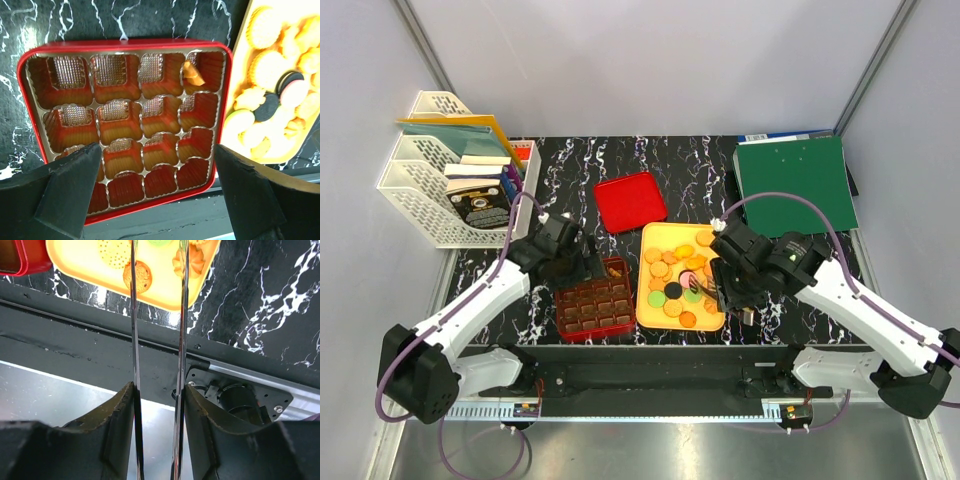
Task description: Pack the cookies
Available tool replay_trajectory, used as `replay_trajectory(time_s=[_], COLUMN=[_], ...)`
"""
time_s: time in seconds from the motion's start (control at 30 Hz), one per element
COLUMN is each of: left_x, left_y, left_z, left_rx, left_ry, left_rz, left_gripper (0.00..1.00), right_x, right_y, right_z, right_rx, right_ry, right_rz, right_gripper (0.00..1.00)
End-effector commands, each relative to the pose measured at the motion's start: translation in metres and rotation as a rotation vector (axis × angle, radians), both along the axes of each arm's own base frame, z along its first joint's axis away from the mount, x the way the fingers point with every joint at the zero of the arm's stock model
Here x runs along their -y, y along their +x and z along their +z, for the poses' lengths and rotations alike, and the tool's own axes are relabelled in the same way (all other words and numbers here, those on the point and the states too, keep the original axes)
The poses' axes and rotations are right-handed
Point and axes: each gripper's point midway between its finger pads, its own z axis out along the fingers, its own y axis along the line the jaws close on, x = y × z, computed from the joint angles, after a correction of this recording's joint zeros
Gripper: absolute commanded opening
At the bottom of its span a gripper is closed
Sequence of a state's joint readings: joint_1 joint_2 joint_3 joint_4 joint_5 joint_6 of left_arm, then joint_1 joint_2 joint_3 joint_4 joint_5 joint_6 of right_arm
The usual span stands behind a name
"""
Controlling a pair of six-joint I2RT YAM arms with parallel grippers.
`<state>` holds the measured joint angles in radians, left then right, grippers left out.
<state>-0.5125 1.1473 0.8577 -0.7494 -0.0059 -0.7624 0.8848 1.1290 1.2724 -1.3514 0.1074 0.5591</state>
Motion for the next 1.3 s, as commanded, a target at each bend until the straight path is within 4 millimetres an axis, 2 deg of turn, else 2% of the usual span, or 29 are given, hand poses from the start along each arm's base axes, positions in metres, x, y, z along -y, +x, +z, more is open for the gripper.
replay_trajectory(time_s=[0.0,0.1,0.47,1.07,1.27], left_x=[0.001,0.002,0.005,0.006,0.005], left_y=[0.000,0.001,0.002,0.003,0.002], left_z=[-0.003,-0.003,0.000,-0.002,0.000], left_rx=[0.016,0.019,0.026,0.026,0.035], left_ry=[-0.010,-0.009,-0.021,-0.004,-0.007], left_rz=[0.010,0.006,-0.002,-0.031,-0.035], left_gripper=[0.99,0.99,0.99,0.99,0.99], right_x=[0.044,0.055,0.065,0.057,0.053], right_y=[-0.040,-0.043,-0.045,-0.059,-0.057], right_z=[-0.011,-0.013,-0.029,-0.055,-0.055], right_rx=[-0.154,-0.162,-0.176,-0.262,-0.271], right_ry=[-0.182,-0.231,-0.298,-0.267,-0.273], right_rz=[-0.059,-0.089,-0.188,-0.200,-0.173], right_gripper=[0.48,0.48,0.48,0.47,0.43])
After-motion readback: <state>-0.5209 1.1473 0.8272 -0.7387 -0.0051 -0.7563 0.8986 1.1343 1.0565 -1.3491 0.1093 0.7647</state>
